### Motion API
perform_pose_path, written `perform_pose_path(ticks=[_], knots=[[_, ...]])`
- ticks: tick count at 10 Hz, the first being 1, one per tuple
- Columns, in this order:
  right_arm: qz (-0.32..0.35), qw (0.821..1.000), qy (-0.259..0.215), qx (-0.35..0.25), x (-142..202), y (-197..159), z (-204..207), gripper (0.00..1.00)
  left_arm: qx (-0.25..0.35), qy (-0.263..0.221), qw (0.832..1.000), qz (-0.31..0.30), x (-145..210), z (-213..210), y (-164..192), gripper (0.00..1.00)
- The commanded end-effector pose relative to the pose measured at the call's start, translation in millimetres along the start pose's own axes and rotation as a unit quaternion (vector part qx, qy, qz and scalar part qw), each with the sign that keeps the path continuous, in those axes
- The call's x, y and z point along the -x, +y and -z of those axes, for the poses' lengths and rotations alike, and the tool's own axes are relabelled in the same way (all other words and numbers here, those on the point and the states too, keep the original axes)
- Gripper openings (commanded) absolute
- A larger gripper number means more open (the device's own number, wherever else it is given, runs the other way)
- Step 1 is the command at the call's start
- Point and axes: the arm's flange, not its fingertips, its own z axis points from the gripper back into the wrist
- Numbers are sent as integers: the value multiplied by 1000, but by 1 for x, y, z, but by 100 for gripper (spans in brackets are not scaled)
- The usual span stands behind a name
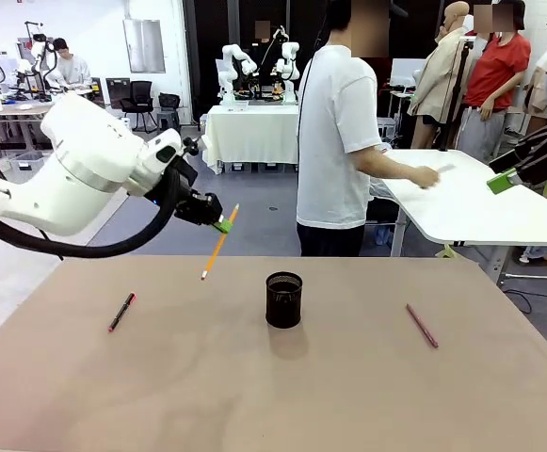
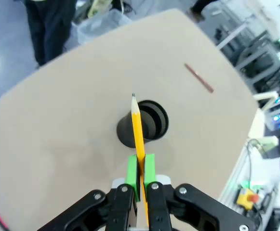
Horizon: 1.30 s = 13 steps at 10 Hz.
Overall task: Place the pens into the pen holder.
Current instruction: Pick up a writing instrument from the table and place it into the Pen holder.
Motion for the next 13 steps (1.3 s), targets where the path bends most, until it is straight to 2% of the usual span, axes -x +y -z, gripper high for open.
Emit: perform_pose_path(ticks=[1, 4, 5, 6, 8, 9, 11, 13], knots=[[-5, 1000, -18, -4, -1, 0, 0, 100, -10, -4, 1000, -19, -9, -11, 0, 0], [-5, 1000, -18, -4, -1, 0, 0, 100, -1, -1, 1000, -4, -2, 0, 0, 0], [-5, 1000, -18, -4, -1, 0, 0, 100, 47, -37, 997, 56, -5, 10, -1, 0], [-5, 1000, -18, -4, -1, 0, 0, 100, 112, -52, 989, 87, -7, 27, -8, 0], [-5, 1000, -18, -4, -1, 0, 0, 100, 164, -76, 972, 148, -16, 63, -11, 0], [-5, 1000, -18, -4, -1, 0, 0, 100, 170, -103, 963, 181, -20, 79, -16, 0], [-5, 1000, -18, -4, -1, 0, 0, 100, 196, -120, 951, 205, -22, 104, -14, 0], [-5, 1000, -18, -4, -1, 0, 0, 100, 221, -158, 936, 226, -22, 125, -1, 0]])
